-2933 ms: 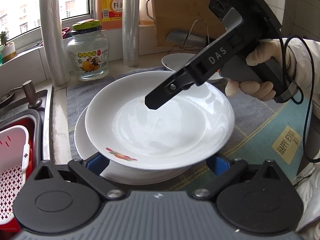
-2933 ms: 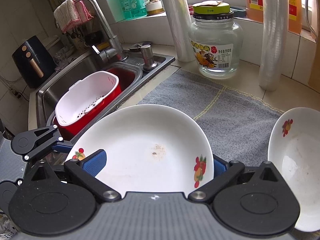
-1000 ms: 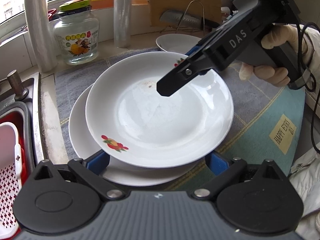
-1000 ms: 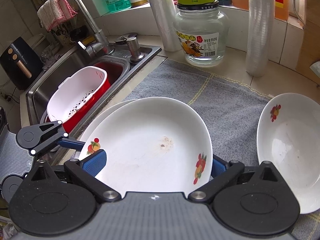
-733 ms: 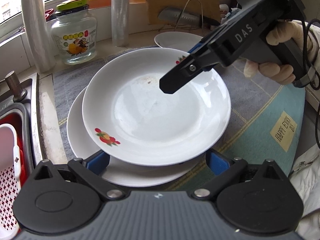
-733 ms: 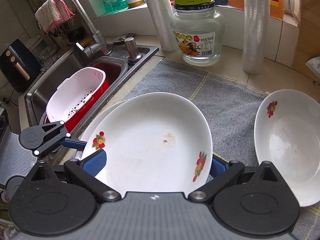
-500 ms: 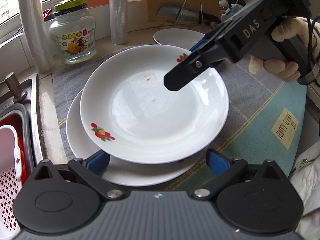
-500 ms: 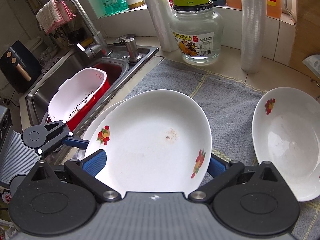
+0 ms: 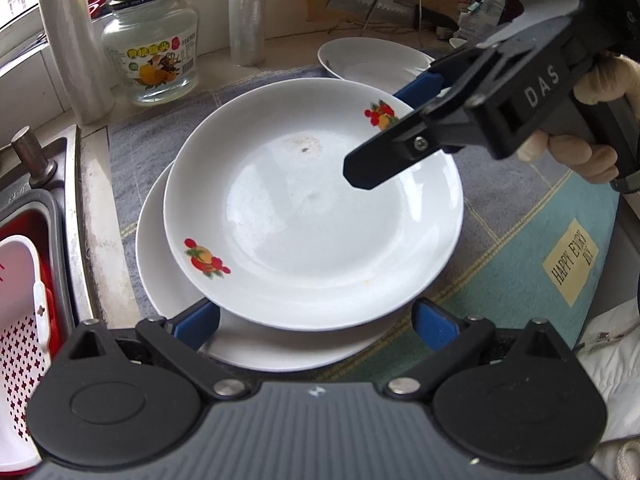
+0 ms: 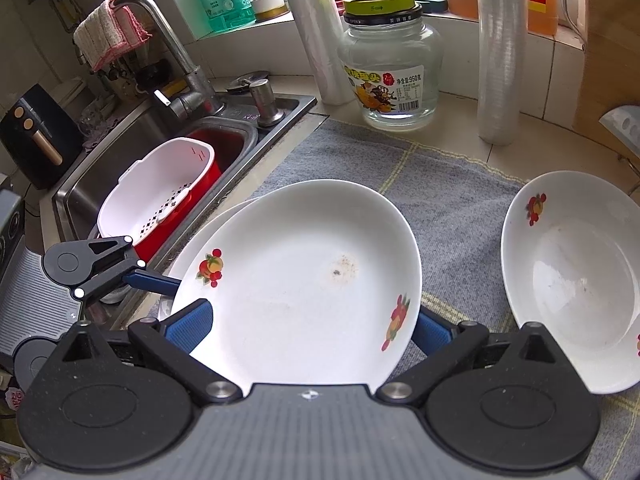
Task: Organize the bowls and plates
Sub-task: 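Lower the fruit-print plate with the right gripper onto the stained plate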
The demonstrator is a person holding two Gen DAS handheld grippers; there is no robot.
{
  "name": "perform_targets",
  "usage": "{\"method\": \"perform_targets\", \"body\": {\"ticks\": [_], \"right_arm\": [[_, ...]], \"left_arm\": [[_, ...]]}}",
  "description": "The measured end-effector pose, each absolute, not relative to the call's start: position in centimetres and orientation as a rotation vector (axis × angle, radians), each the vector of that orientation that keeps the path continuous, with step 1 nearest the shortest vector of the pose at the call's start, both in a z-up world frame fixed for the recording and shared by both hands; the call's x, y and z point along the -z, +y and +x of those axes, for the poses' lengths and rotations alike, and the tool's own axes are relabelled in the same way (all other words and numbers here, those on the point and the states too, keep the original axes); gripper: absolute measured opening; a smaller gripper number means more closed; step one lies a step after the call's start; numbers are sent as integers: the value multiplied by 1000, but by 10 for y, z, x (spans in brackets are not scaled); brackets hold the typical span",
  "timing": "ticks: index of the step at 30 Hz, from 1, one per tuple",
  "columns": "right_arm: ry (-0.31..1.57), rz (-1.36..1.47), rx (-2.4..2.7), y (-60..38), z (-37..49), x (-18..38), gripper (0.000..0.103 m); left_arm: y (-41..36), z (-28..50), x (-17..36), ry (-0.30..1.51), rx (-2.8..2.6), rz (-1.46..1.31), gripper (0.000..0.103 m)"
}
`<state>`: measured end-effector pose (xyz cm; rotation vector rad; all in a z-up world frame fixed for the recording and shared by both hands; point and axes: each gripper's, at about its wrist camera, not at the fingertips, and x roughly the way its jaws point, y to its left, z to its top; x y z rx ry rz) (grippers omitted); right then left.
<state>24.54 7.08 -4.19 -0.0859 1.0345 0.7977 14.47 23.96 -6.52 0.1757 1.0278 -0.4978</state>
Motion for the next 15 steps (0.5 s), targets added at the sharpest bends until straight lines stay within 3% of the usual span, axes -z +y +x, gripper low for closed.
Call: {"method": "perform_targets", "body": {"ticks": [15], "right_arm": [[1057, -156, -775, 81, 244, 40, 103]], "left_arm": [[236, 146, 63, 1054, 450, 165, 101]]}}
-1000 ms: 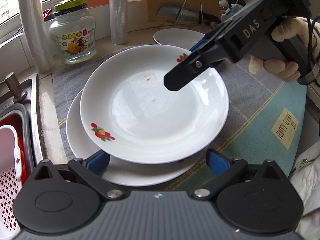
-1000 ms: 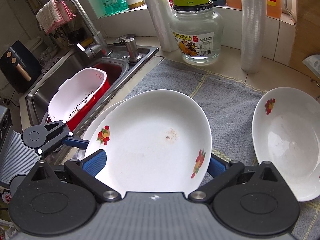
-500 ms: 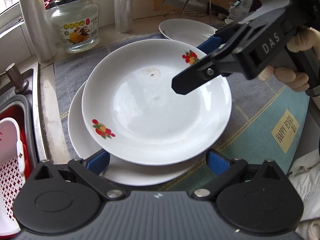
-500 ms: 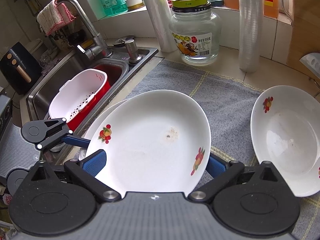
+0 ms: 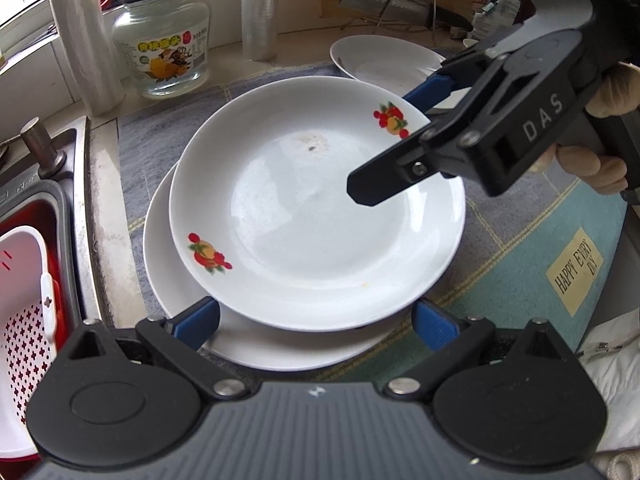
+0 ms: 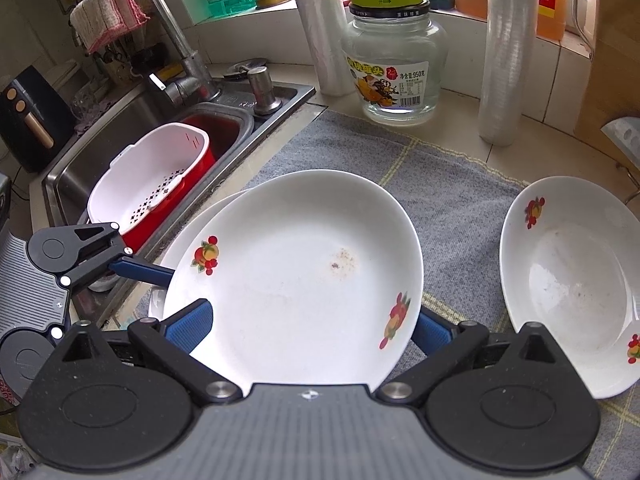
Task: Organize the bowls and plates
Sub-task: 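Lower the fruit-print plate with the right gripper onto the stained plate, then open the right gripper and withdraw it from the stacked plates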
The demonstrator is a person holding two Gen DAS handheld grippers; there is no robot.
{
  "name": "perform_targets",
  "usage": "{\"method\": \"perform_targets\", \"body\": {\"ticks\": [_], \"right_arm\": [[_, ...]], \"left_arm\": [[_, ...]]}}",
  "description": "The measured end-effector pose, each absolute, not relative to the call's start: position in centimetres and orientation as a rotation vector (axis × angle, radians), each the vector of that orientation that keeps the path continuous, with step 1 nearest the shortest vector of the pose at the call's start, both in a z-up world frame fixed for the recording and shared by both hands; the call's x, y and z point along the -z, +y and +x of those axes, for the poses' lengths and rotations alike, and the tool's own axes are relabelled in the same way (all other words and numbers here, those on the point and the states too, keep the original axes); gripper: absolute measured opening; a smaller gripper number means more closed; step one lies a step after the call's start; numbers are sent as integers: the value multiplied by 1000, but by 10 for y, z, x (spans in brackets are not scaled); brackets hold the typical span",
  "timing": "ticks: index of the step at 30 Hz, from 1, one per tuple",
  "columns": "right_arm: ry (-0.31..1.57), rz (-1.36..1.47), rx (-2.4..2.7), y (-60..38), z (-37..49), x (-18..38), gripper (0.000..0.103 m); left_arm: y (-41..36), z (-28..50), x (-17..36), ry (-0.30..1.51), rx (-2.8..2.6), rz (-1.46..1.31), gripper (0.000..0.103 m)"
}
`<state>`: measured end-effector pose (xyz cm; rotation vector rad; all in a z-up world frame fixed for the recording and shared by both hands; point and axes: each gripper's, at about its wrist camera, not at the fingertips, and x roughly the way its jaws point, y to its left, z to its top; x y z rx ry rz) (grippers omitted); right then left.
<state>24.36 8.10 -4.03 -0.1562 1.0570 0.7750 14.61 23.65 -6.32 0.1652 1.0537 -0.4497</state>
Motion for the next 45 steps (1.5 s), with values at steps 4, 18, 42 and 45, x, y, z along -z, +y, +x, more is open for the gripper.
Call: {"method": "perform_targets", "body": {"ticks": [4, 18, 42, 45], "right_arm": [[1076, -175, -770, 85, 243, 40, 103], [1108, -219, -761, 93, 243, 45, 103], [815, -322, -701, 53, 204, 36, 103], [803, -313, -641, 29, 205, 30, 103]], "left_arm": [[234, 147, 62, 1058, 435, 184, 102], [235, 139, 59, 1031, 416, 202, 102], [239, 97, 27, 643, 304, 84, 102], [227, 112, 22, 604, 315, 48, 102]]}}
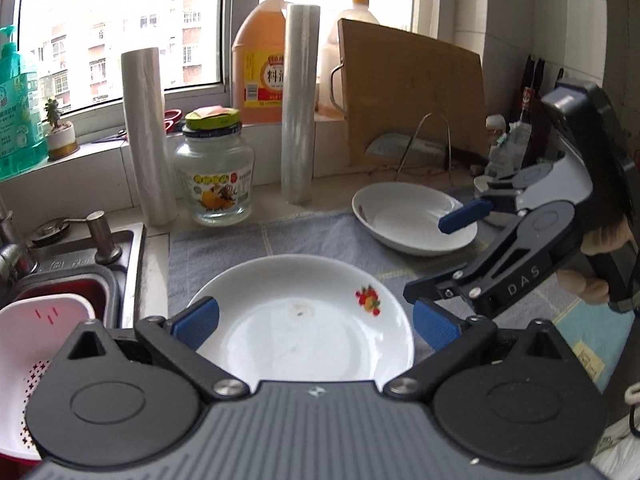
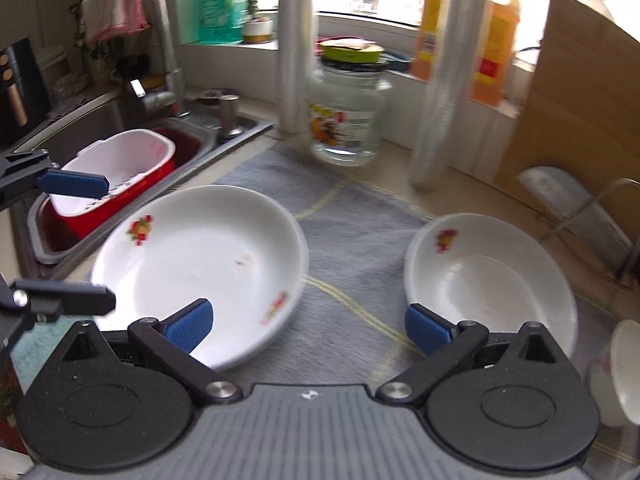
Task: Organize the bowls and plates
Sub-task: 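Open the right gripper and withdraw it from the stacked plates, then move the right gripper to the red-flower plate's rim and grasp it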
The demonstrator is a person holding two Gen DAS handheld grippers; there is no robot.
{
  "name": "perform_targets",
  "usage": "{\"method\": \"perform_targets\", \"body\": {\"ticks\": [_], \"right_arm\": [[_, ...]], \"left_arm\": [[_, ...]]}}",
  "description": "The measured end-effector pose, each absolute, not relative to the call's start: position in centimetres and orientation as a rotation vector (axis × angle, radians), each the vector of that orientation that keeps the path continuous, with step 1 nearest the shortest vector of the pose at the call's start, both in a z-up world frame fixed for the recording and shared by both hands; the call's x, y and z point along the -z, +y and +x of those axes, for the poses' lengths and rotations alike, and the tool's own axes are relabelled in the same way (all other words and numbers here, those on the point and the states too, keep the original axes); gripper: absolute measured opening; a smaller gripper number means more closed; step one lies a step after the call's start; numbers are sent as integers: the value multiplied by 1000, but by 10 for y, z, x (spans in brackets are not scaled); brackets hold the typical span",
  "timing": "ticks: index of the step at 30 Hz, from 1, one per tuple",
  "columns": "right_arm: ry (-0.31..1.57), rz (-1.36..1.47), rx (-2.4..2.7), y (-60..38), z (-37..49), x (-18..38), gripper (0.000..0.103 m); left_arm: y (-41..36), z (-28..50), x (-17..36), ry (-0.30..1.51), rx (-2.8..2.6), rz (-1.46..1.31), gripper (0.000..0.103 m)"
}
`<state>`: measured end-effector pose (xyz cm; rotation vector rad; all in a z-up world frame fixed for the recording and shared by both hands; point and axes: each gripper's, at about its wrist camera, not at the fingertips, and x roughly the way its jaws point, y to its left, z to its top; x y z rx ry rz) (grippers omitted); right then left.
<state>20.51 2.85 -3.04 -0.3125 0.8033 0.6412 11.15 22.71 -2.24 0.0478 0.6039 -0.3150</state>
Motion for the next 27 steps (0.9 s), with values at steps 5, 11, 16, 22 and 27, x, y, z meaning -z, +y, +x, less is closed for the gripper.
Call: {"method": "perform_targets", "body": {"ticks": [5, 11, 16, 22, 27], "right_arm": [[798, -290, -560, -25, 215, 30, 103], [771, -296, -577, -85, 236, 33, 103], [738, -316, -605, -121, 260, 33, 103], [736, -300, -670, -143, 301, 33, 103], [805, -243, -728, -151, 332, 33, 103]], "left_arm": [[188, 132, 20, 568, 330, 47, 102], [129, 151, 24, 614, 302, 55, 102], [97, 164, 25, 666, 286, 18, 102], [69, 177, 31, 685, 243, 30, 102], [50, 192, 45, 741, 258, 75, 102]]}}
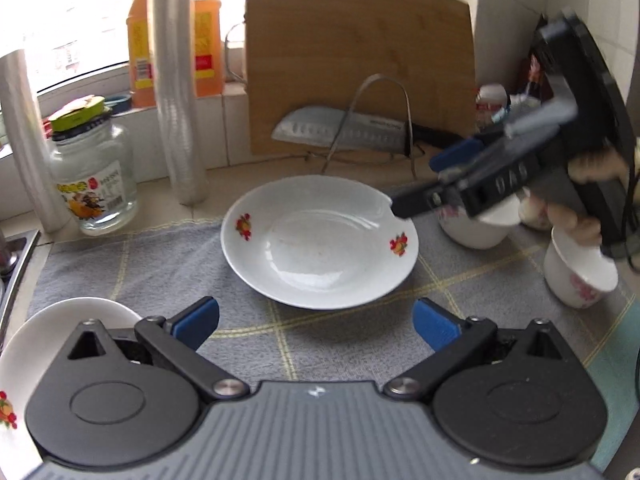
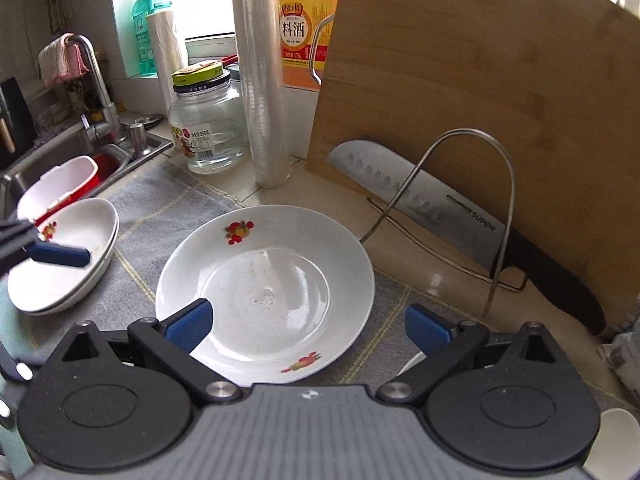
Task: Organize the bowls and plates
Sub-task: 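Move the right gripper to the red-flower plate's rim and grasp it, then lift the red-flower plate with the right gripper and carry it toward the stack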
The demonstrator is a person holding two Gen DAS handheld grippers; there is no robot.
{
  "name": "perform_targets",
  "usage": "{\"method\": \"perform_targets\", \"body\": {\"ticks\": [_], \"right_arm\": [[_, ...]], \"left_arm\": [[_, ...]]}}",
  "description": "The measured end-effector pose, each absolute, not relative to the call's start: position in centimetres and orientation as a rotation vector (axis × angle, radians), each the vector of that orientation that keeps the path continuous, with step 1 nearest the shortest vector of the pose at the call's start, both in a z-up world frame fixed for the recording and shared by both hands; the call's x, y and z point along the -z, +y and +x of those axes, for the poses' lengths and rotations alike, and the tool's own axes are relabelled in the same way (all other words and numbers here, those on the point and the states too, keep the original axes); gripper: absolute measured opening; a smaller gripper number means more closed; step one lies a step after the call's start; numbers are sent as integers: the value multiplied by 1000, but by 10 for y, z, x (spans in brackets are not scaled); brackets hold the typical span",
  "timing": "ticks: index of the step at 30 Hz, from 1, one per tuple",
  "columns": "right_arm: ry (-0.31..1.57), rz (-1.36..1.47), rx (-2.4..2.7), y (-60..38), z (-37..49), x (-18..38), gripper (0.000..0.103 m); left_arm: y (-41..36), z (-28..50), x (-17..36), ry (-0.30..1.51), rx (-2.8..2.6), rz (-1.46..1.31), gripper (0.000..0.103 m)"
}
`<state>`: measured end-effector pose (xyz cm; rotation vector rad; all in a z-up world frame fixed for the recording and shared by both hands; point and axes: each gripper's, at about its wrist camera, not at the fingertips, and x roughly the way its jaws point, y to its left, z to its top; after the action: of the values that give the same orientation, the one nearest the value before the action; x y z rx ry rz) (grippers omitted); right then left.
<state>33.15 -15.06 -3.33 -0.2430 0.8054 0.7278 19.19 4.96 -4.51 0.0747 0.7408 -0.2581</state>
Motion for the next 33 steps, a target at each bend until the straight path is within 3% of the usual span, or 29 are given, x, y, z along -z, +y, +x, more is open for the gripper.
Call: {"method": "perform_targets", "body": {"ticks": [14, 33], "right_arm": [[1027, -340, -843, -110, 404, 62, 103], [1167, -374, -955, -76, 436, 90, 103]], "left_arm": [[34, 237, 86, 901, 250, 106, 102], [34, 244, 97, 916, 262, 127, 102]]}}
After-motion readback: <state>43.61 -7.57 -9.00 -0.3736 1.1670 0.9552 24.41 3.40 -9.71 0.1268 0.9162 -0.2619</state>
